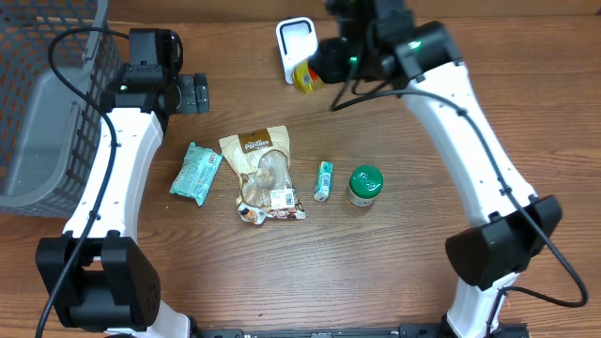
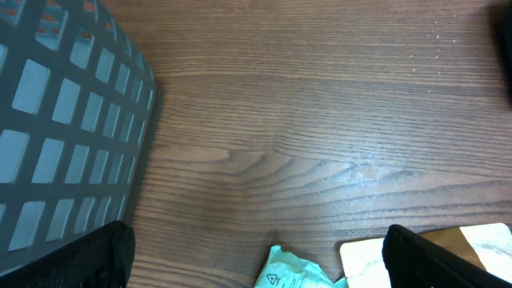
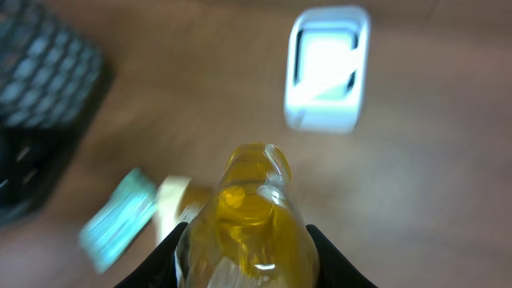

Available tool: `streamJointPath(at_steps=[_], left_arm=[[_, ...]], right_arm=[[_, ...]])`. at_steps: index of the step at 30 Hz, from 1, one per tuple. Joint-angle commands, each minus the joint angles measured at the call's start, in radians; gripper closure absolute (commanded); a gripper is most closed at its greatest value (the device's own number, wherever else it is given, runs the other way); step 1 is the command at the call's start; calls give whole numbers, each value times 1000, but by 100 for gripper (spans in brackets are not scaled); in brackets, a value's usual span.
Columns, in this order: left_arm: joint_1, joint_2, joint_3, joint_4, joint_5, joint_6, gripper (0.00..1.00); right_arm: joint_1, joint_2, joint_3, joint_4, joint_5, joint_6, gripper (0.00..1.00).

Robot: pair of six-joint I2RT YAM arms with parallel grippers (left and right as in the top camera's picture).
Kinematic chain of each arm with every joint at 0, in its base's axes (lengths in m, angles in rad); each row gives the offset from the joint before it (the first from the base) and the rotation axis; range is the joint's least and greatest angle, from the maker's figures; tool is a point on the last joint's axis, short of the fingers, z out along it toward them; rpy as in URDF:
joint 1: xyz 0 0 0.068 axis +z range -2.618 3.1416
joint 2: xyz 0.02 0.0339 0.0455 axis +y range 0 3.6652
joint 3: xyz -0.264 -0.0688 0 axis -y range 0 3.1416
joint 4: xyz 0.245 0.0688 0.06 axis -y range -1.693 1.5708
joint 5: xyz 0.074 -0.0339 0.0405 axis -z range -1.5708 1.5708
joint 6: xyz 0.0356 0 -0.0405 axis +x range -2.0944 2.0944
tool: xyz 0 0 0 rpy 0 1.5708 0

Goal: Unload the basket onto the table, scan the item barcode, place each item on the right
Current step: 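Carry the yellow bottle to the white scanner and hold it there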

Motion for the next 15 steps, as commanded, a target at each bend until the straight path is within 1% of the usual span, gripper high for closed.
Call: streamJointPath(at_steps=[1, 4, 7, 10, 13, 15], left_arm=[[-3, -18, 20, 0, -3, 23, 0], [-3, -18, 20, 0, -3, 23, 0], [-3, -18, 20, 0, -3, 23, 0], [-3, -18, 20, 0, -3, 23, 0], [-3, -18, 20, 0, -3, 23, 0], [-3, -18, 20, 0, -3, 23, 0]], right_arm=[[74, -4, 15, 101, 352, -109, 96], [113, 43, 12, 216, 477, -272, 96], [122, 105, 12, 343, 499, -399, 96], [115, 156, 12, 428, 499, -472, 96], [103, 176, 12, 475, 496, -497, 96], [97, 189, 12, 501, 452, -533, 96]])
